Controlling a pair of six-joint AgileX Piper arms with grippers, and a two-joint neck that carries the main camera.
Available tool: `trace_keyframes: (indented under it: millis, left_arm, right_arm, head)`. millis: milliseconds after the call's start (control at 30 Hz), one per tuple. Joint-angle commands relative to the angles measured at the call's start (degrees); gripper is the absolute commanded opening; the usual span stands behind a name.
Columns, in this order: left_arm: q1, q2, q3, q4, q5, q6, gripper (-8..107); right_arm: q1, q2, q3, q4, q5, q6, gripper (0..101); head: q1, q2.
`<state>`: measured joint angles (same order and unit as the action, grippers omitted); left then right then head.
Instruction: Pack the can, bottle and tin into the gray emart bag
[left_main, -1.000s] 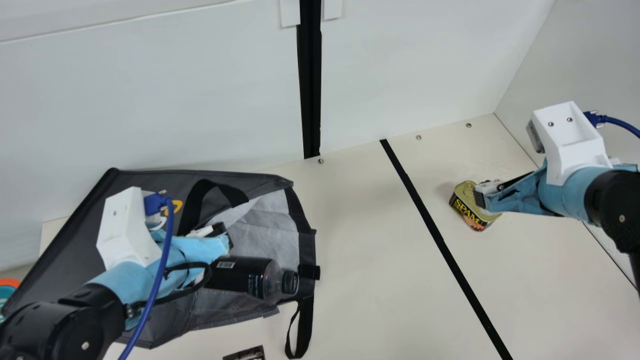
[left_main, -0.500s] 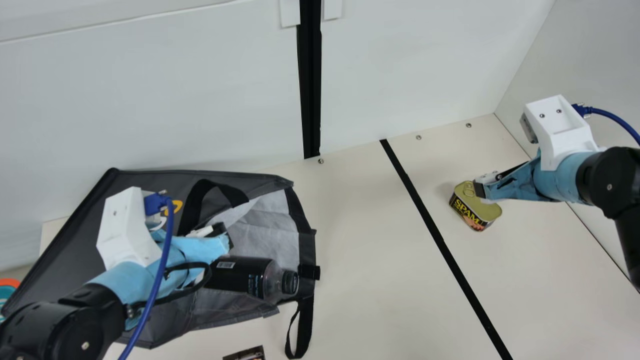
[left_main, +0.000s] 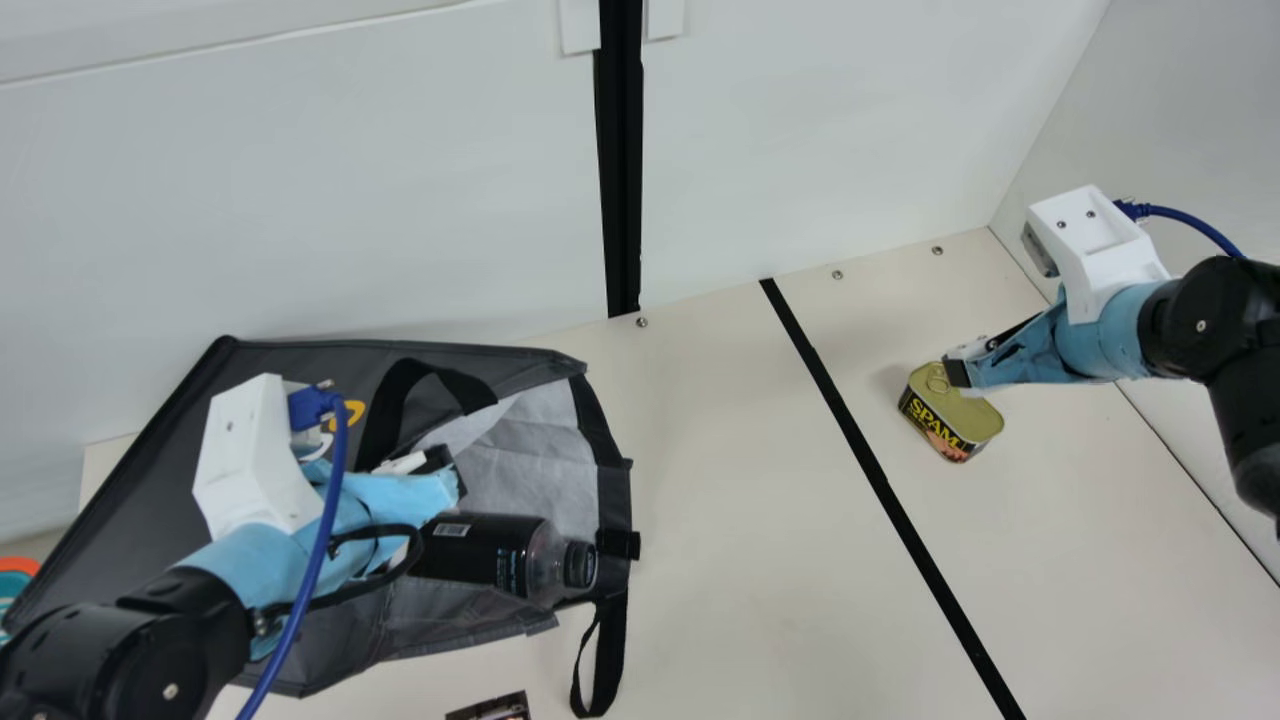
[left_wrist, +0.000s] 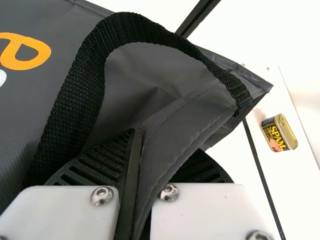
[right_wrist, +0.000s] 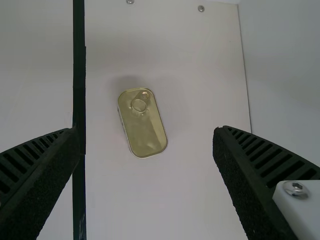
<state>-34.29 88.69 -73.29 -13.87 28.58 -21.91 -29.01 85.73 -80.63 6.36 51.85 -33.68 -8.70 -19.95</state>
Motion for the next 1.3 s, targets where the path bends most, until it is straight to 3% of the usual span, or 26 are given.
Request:
trace_keyframes:
  millis: [0,500,1267]
  left_arm:
    - [0.00,0.00,0.00,0.00,0.00,0.00,10]
    - [0.00,0.00,0.00,0.00,0.00,0.00,10]
    - [0.00,0.00,0.00,0.00,0.00,0.00,10]
  right_arm:
    - [-0.40,0.92,-0.30,0.66,0.18,-1.37,91]
    - [-3.44,6.81,-1.86,5.34,0.30,-9.46,91]
    - [-3.66,13.46,0.10,7.93,-1.88,-13.86,91]
  head:
    - [-1.30,-0.05]
    - [-1.30,-0.05]
    - [-1.30,-0.05]
